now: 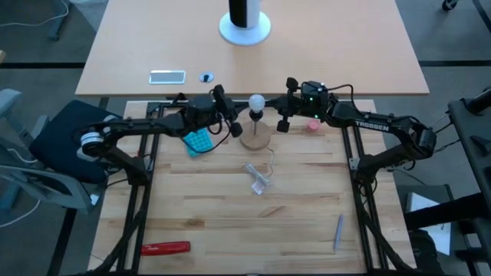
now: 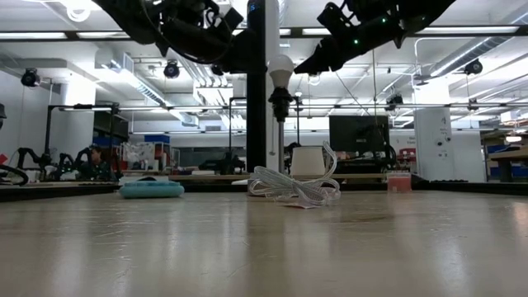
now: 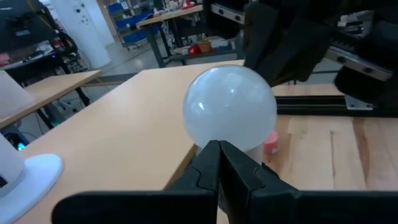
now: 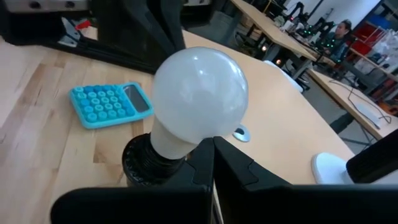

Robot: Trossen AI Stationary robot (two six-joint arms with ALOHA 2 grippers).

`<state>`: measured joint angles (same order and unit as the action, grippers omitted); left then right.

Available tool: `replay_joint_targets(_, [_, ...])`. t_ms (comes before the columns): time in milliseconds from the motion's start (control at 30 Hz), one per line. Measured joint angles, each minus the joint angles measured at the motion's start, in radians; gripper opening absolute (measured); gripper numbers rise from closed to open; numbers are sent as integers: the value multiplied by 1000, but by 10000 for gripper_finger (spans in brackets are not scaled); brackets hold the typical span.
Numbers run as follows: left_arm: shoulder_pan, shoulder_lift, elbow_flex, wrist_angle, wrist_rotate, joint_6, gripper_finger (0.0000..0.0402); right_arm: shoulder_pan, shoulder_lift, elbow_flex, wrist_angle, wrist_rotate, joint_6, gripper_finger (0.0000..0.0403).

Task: Screw lightbulb
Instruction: Insert the light bulb into the desk lamp

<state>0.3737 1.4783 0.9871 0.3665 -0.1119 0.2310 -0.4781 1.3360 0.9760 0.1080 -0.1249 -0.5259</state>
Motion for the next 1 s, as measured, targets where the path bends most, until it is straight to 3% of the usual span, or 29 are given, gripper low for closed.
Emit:
replay_joint_targets(700, [9,17,0,7,-39,-50,0,40,-10,0,-22,-22,-9,0])
replay_joint_targets(1000, [-12,-47,0,-136,-5,-109,0,35,-41,0,-53,50,-11,0])
